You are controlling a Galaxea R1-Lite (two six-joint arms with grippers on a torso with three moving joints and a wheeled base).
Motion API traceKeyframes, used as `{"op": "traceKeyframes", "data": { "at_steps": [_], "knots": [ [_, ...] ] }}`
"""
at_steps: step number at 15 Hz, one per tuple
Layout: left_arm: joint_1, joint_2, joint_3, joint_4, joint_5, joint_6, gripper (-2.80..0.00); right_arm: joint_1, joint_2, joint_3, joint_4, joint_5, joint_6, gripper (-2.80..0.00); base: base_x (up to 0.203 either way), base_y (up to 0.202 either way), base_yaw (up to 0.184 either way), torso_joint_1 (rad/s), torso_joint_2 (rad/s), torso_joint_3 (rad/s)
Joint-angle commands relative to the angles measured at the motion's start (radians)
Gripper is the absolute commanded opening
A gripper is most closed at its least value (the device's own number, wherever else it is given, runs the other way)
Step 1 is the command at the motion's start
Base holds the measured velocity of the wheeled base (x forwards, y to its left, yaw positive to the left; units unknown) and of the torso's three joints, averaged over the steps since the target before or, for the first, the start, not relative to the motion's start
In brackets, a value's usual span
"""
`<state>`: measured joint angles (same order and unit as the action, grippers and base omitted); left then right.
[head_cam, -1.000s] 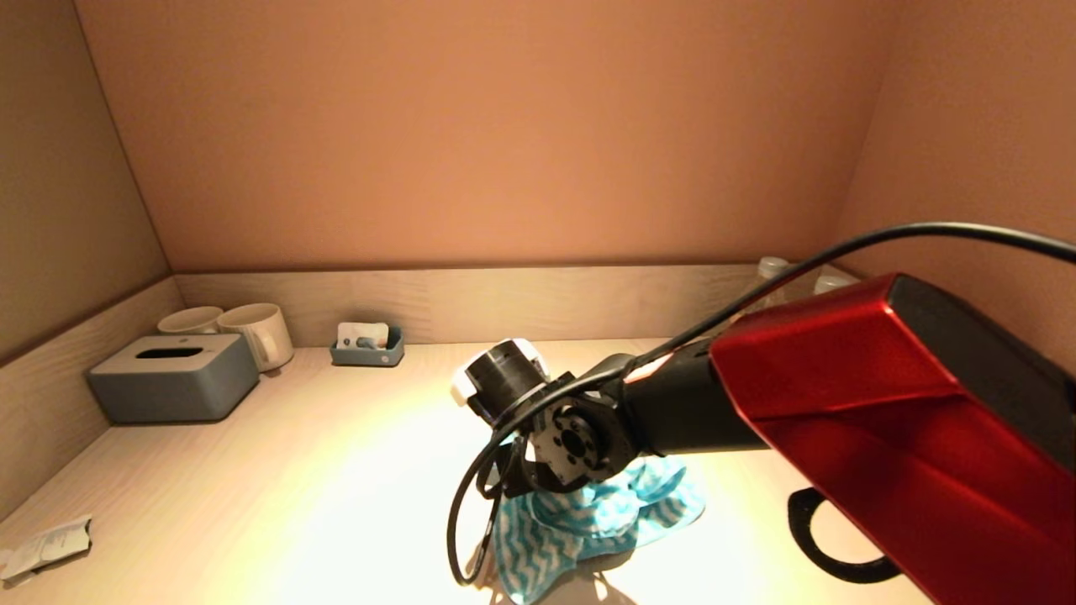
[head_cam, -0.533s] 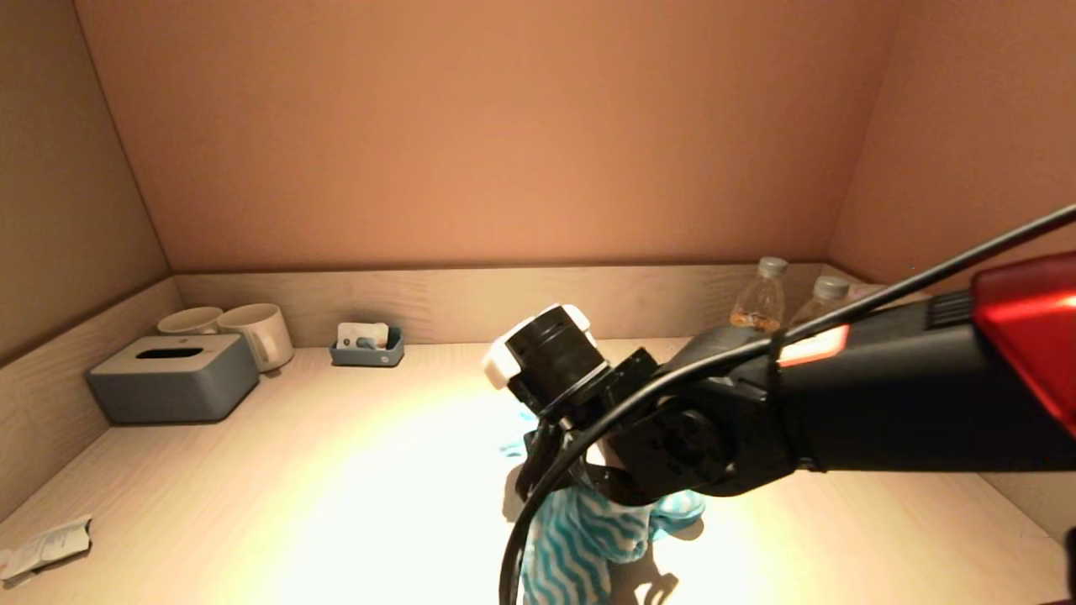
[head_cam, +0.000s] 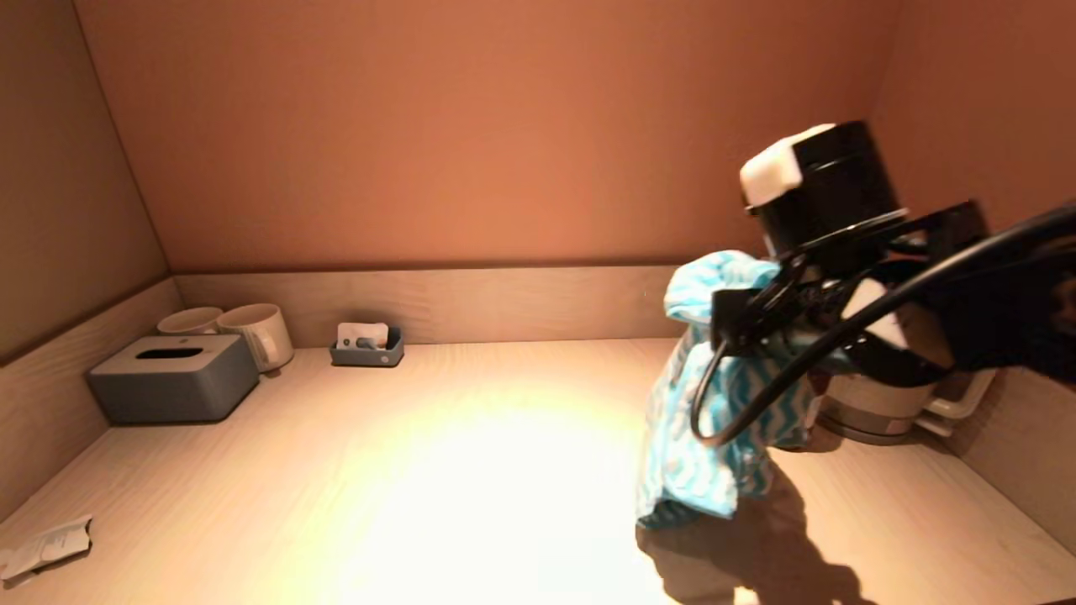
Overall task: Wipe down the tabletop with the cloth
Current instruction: Sweep the stains on the table, then place the tablecloth
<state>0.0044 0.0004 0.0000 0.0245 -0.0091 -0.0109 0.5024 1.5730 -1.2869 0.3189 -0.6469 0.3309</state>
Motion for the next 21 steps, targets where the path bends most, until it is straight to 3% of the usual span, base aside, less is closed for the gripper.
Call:
{"op": "traceKeyframes", "data": {
  "at_steps": [1,7,9,16,21],
  "knots": [
    [0.000,0.000,0.000,0.000,0.000,0.000,-2.80,-0.084,-0.110,0.016,-0.002,-0.014,-0.029,-2.80,0.000,0.000,0.000,0.000,0.00,0.000],
    [0.000,0.000,0.000,0.000,0.000,0.000,-2.80,-0.326,-0.225,0.063,-0.004,-0.002,-0.049,-2.80,0.000,0.000,0.000,0.000,0.00,0.000],
    [0.000,0.000,0.000,0.000,0.001,0.000,-2.80,-0.352,-0.229,0.087,-0.017,0.001,-0.049,-2.80,0.000,0.000,0.000,0.000,0.00,0.000],
    [0.000,0.000,0.000,0.000,0.001,0.000,-2.80,-0.522,-0.155,0.240,-0.247,0.001,-0.085,-2.80,0.000,0.000,0.000,0.000,0.00,0.000],
    [0.000,0.000,0.000,0.000,0.001,0.000,-2.80,-0.638,-0.077,0.318,-0.378,0.121,-0.083,-2.80,0.000,0.000,0.000,0.000,0.00,0.000]
  ]
}}
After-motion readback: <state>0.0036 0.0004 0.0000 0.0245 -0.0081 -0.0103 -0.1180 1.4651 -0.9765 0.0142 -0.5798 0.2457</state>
